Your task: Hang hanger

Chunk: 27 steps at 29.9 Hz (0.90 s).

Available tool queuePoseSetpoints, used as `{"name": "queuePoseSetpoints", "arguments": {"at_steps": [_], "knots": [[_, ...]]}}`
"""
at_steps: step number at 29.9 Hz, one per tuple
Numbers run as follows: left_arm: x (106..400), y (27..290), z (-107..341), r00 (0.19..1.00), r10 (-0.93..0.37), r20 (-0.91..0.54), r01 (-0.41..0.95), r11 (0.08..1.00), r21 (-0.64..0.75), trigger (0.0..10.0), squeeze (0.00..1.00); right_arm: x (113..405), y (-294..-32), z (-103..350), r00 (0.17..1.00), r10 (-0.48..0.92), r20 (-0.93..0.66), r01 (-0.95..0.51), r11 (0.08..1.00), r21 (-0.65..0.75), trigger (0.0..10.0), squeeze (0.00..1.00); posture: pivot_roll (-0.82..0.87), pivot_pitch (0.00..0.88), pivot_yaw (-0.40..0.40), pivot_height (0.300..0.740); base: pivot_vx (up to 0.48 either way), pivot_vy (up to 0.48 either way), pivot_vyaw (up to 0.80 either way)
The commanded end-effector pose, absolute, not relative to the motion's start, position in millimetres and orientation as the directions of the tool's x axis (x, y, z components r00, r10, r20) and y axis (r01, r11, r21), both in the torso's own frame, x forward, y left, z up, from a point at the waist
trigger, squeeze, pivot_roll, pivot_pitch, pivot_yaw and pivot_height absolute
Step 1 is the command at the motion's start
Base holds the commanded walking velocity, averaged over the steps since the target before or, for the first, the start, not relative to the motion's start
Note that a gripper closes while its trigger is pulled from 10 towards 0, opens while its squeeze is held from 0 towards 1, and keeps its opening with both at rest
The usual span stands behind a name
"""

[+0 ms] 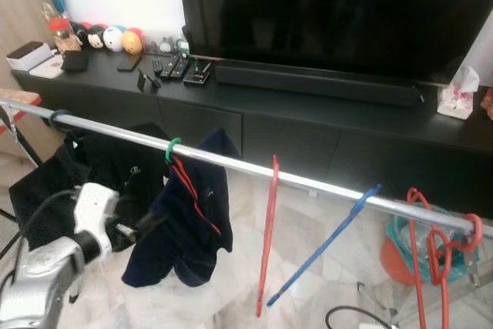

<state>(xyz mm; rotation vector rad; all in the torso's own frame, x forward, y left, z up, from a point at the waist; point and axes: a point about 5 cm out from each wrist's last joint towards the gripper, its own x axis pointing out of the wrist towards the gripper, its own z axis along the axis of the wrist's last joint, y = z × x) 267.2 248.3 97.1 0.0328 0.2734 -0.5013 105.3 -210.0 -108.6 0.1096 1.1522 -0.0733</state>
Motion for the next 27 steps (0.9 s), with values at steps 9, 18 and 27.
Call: {"name": "queuePoseSetpoints", "arguments": {"at_steps": [9, 18, 27], "knots": [[301, 258, 103, 0.941, -0.269, -0.207, 0.276, 0.961, 0.006, 10.0, 0.0, 106, -208, -109, 0.411, 0.0, -0.912, 0.118, 0.992, 0.053, 10.0, 0.0, -0.07, 0.0, 0.018, 0.74, 0.0, 0.0, 0.0], [316, 241, 95, 0.95, -0.246, -0.191, 0.242, 0.969, -0.045, 10.0, 0.0, 106, -207, -109, 0.415, 0.005, -0.91, 0.121, 0.991, 0.06, 10.0, 0.0, -0.09, 0.0, 0.025, 0.74, 0.0, 0.0, 0.0], [318, 238, 87, 0.94, -0.251, -0.232, 0.256, 0.967, -0.008, 10.0, 0.0, 106, -206, -109, 0.416, 0.008, -0.909, 0.124, 0.99, 0.065, 10.0, 0.0, -0.08, 0.0, 0.024, 0.74, 0.0, 0.0, 0.0]]}}
